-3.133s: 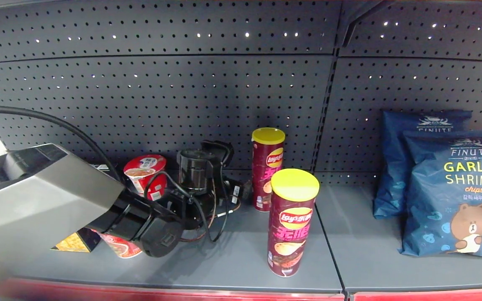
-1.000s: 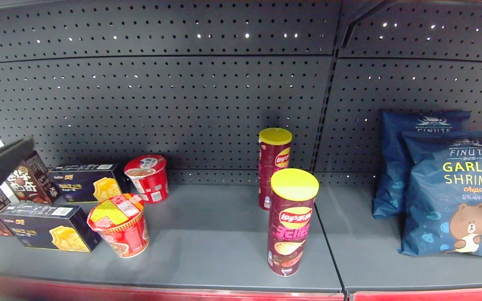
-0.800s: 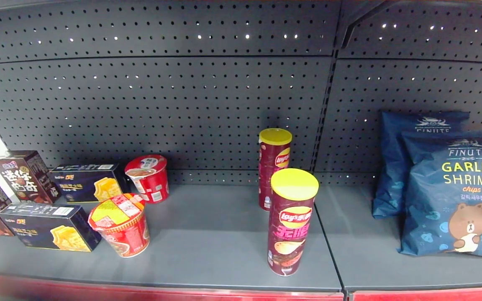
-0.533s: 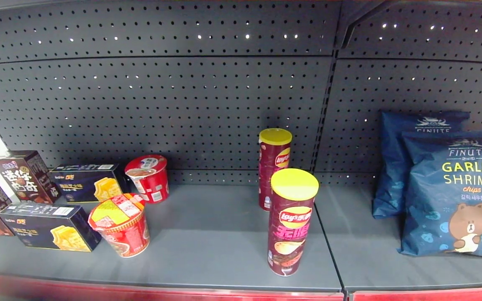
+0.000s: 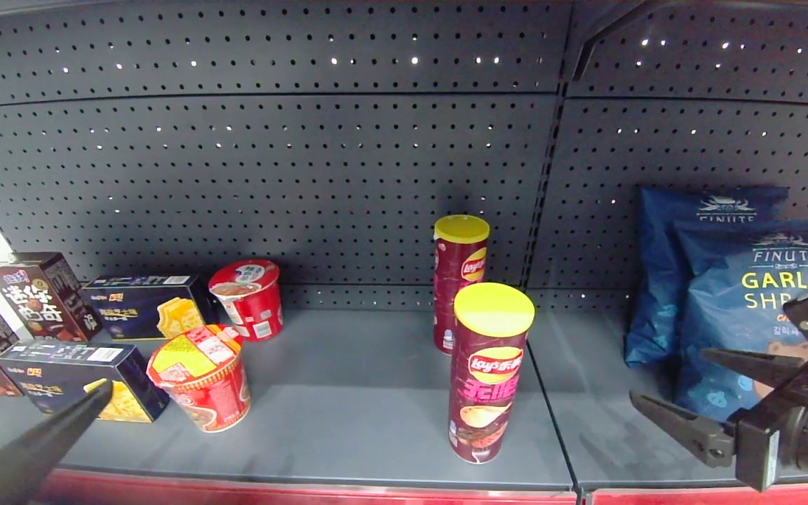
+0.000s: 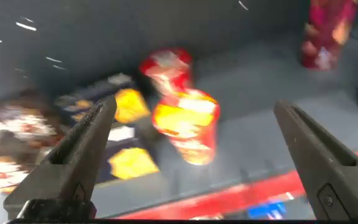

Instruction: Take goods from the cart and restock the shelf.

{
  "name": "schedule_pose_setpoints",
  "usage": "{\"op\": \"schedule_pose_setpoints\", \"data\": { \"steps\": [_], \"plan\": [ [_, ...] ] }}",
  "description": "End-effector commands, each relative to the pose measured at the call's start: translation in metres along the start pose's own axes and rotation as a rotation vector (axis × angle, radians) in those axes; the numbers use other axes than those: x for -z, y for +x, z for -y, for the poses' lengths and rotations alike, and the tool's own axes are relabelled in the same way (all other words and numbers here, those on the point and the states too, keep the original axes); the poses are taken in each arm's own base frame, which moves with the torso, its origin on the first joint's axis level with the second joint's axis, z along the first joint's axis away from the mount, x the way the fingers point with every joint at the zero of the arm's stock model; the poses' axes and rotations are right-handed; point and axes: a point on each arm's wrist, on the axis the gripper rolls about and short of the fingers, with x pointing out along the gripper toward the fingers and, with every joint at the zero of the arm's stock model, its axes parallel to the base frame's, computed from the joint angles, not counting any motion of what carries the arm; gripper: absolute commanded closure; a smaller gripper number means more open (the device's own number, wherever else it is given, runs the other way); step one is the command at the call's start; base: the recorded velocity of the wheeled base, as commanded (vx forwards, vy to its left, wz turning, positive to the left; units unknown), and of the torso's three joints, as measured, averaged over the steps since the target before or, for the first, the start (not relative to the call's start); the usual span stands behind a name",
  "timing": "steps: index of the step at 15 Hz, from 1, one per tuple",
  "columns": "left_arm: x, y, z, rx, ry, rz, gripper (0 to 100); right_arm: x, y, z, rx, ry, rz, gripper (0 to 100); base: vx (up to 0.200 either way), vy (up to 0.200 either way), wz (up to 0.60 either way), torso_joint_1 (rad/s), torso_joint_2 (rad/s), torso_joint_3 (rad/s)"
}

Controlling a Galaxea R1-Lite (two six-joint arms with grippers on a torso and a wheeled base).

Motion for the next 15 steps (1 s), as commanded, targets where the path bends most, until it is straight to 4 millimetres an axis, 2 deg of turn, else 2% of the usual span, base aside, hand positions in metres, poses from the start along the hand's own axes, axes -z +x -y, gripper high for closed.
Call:
{"op": "schedule_pose_setpoints", "data": {
  "steps": [1,3,5,7,12,15],
  "plan": [
    [0.007,0.026,0.012,0.017,-0.008,-0.100,0,0.011,0.017,-0.006,-0.015,-0.025,-0.089,0,0.000,0.000,0.00,0.000,0.00,0.000],
    [0.009,0.028,0.015,0.065,-0.011,-0.104,0,0.024,0.021,-0.011,-0.034,-0.048,-0.146,0,0.000,0.000,0.00,0.000,0.00,0.000],
    [0.024,0.029,0.018,0.089,0.011,-0.148,0,0.029,0.027,-0.013,-0.034,-0.060,-0.181,0,0.000,0.000,0.00,0.000,0.00,0.000],
    [0.027,0.030,0.020,0.107,0.019,-0.163,0,0.026,0.032,-0.014,-0.025,-0.060,-0.183,0,0.000,0.000,0.00,0.000,0.00,0.000],
    [0.027,0.048,0.028,0.129,0.050,-0.188,0,0.015,0.060,-0.021,-0.024,-0.065,-0.207,0,0.000,0.000,0.00,0.000,0.00,0.000],
    [0.033,0.052,0.031,0.133,0.062,-0.221,0,0.003,0.088,-0.028,-0.022,-0.064,-0.209,0,0.000,0.000,0.00,0.000,0.00,0.000]
  ]
}}
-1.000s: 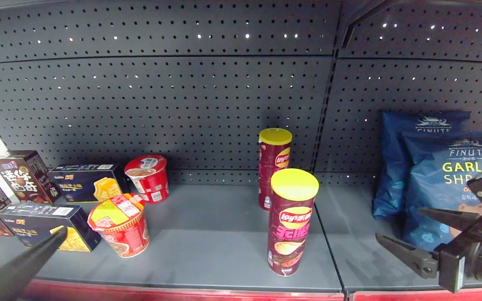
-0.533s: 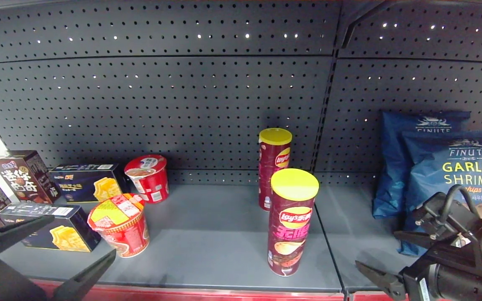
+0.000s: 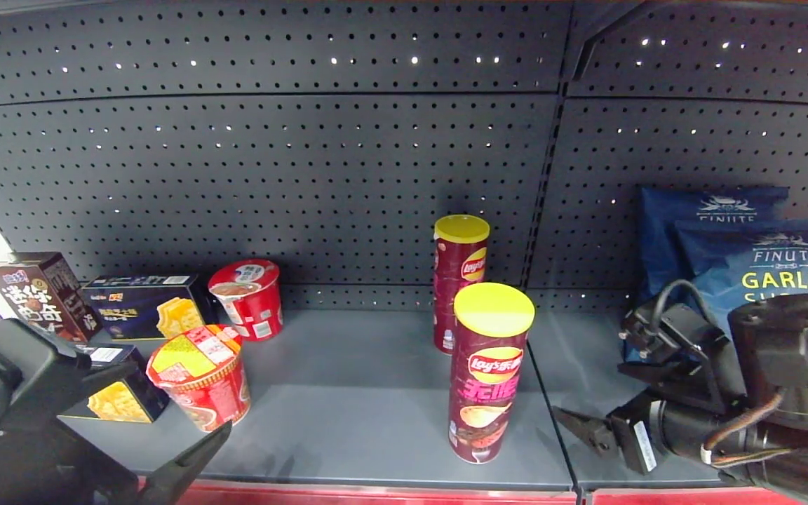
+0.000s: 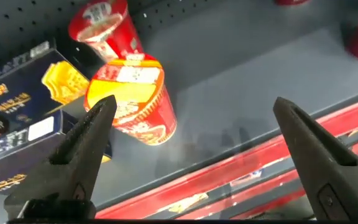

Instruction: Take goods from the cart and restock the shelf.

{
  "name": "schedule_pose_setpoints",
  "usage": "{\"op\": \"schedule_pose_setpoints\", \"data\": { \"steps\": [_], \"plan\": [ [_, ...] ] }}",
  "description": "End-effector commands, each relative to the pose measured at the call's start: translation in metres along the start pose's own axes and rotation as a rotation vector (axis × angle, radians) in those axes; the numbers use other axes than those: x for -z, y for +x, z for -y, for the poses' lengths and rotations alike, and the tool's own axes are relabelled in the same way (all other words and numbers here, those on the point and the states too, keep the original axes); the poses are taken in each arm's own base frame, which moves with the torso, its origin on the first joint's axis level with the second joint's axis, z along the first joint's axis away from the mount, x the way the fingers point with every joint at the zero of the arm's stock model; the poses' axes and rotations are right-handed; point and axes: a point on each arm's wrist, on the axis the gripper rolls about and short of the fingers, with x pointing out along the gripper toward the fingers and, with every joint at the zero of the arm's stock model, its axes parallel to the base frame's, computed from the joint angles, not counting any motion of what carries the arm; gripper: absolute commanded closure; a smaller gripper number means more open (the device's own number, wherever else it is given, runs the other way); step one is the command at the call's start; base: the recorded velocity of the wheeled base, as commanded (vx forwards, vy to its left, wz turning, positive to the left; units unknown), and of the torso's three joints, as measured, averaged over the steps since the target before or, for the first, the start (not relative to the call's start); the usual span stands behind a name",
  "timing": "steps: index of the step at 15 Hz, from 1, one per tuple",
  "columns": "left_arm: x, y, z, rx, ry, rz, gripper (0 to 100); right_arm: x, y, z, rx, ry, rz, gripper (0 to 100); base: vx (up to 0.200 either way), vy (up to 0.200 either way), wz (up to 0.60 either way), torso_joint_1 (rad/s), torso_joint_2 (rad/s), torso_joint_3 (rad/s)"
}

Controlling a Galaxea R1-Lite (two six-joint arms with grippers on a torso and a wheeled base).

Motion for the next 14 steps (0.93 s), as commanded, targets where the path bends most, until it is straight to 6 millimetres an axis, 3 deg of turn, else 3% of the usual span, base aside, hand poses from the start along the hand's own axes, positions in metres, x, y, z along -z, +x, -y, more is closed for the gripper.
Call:
{"op": "schedule_pose_setpoints", "data": {
  "steps": [1,3,9,14],
  "plan": [
    [0.004,0.007,0.003,0.004,0.017,-0.039,0,-0.012,0.023,-0.006,-0.001,-0.003,-0.012,0,0.000,0.000,0.00,0.000,0.00,0.000],
    [0.004,0.010,0.003,0.003,0.047,-0.048,0,-0.021,0.029,-0.009,-0.004,-0.001,0.003,0,0.000,0.000,0.00,0.000,0.00,0.000],
    [0.004,0.011,0.004,0.003,0.050,-0.054,0,-0.017,0.029,-0.016,-0.030,-0.016,0.001,0,0.000,0.000,0.00,0.000,0.00,0.000],
    [0.004,0.011,0.003,-0.001,0.046,-0.054,0,0.002,0.028,-0.016,-0.034,-0.029,-0.039,0,0.000,0.000,0.00,0.000,0.00,0.000]
  ]
}}
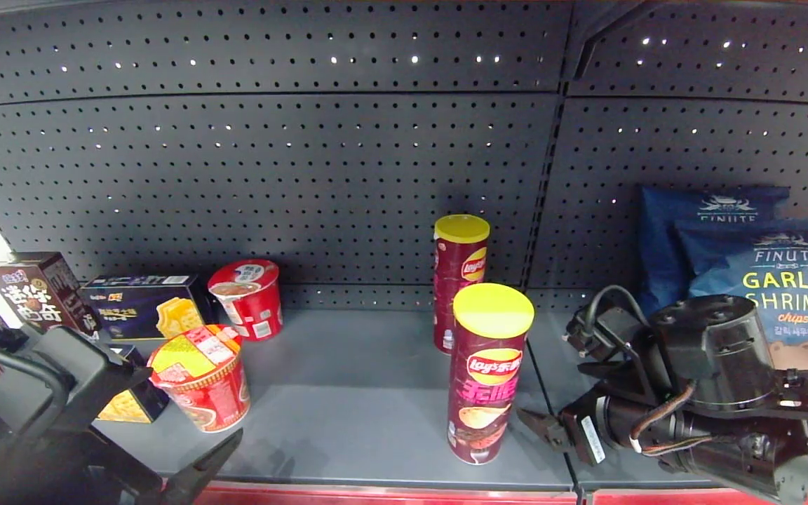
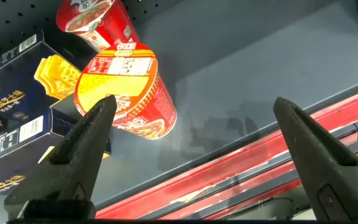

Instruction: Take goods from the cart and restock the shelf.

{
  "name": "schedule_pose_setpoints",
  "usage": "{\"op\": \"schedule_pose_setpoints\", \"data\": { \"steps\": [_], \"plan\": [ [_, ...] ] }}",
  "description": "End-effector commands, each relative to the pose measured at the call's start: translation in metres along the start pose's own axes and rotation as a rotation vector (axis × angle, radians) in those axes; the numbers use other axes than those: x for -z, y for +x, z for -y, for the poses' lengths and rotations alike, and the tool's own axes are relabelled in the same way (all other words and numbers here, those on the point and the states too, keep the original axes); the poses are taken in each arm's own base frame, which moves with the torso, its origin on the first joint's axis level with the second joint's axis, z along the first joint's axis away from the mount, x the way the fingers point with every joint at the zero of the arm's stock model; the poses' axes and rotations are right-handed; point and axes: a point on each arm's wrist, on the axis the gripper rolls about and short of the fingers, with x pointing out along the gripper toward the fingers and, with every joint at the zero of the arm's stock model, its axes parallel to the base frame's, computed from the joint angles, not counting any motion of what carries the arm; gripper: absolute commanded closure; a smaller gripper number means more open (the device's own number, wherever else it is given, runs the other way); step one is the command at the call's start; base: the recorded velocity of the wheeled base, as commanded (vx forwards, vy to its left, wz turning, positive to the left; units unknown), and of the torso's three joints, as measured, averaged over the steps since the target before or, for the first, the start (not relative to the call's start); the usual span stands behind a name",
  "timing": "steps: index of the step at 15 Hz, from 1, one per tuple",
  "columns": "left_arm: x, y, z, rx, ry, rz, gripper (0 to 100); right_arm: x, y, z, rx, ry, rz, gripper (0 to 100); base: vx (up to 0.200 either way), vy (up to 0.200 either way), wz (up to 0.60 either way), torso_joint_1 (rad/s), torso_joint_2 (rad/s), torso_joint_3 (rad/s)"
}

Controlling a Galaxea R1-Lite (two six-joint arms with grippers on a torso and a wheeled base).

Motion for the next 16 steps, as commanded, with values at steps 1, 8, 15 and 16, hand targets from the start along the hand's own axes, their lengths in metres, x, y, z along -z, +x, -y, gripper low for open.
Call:
{"op": "schedule_pose_setpoints", "data": {
  "steps": [1,8,15,16],
  "plan": [
    [0.000,0.001,-0.001,-0.006,-0.002,-0.003,0,0.005,-0.002,0.001,0.001,-0.001,-0.009,0,0.000,0.000,0.00,0.000,0.00,0.000],
    [0.000,0.001,-0.001,-0.006,-0.002,-0.003,0,0.000,0.010,-0.001,-0.006,0.001,0.006,0,0.000,0.000,0.00,0.000,0.00,0.000],
    [0.001,0.000,-0.001,-0.008,-0.003,-0.004,0,-0.005,0.020,-0.006,-0.012,-0.002,0.009,0,0.000,0.000,0.00,0.000,0.00,0.000],
    [0.000,0.000,-0.001,-0.010,-0.004,-0.003,0,-0.006,0.023,-0.007,-0.015,-0.003,0.010,0,0.000,0.000,0.00,0.000,0.00,0.000]
  ]
}}
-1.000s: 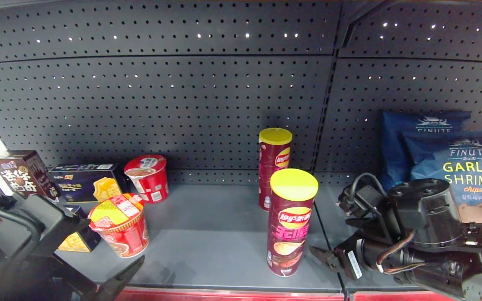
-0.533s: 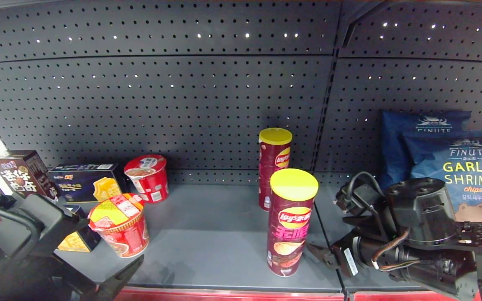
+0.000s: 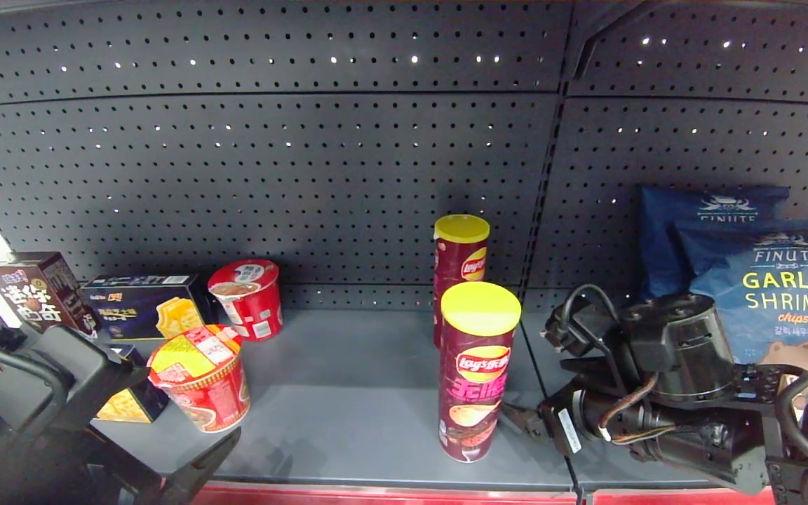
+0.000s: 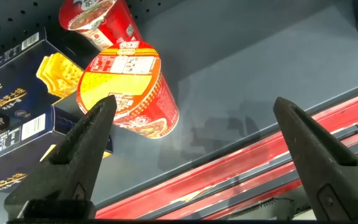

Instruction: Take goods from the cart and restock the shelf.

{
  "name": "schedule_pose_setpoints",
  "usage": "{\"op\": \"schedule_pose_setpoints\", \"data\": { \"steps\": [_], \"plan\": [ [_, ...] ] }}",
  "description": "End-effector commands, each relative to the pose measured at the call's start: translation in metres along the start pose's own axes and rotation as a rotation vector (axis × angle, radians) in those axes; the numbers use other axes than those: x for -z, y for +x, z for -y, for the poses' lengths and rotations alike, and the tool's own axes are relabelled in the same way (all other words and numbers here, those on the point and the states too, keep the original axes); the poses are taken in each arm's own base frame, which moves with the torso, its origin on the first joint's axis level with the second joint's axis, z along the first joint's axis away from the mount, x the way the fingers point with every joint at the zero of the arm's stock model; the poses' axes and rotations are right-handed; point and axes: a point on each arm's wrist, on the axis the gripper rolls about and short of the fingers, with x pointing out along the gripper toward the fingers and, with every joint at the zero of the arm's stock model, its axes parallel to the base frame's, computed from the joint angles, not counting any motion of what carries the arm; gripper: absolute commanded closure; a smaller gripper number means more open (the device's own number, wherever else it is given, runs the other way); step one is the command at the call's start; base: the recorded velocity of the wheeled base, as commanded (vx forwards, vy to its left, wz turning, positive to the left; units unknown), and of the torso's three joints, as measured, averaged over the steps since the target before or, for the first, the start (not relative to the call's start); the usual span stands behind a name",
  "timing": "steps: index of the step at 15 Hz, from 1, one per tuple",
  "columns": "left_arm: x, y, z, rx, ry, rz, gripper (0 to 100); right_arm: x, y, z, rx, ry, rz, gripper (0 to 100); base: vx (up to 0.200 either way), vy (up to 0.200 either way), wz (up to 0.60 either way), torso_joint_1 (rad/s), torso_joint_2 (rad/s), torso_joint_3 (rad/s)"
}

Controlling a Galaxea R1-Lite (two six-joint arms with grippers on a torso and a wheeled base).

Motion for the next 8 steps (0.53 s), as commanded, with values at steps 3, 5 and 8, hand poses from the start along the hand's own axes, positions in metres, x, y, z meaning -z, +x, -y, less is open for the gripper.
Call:
{"op": "schedule_pose_setpoints", "data": {
  "steps": [3,5,8],
  "plan": [
    [0.0002,0.0001,-0.0001,-0.001,0.000,-0.001,0,-0.0018,0.0062,-0.0058,-0.013,-0.008,0.001,0,0.000,0.000,0.00,0.000,0.00,0.000],
    [0.0002,0.0002,-0.0003,-0.002,-0.001,-0.001,0,-0.0010,0.0078,-0.0062,-0.013,-0.009,-0.004,0,0.000,0.000,0.00,0.000,0.00,0.000],
    [0.0006,0.0002,-0.0002,-0.002,0.000,-0.003,0,0.0003,0.0057,-0.0057,-0.013,-0.009,-0.004,0,0.000,0.000,0.00,0.000,0.00,0.000]
  ]
}}
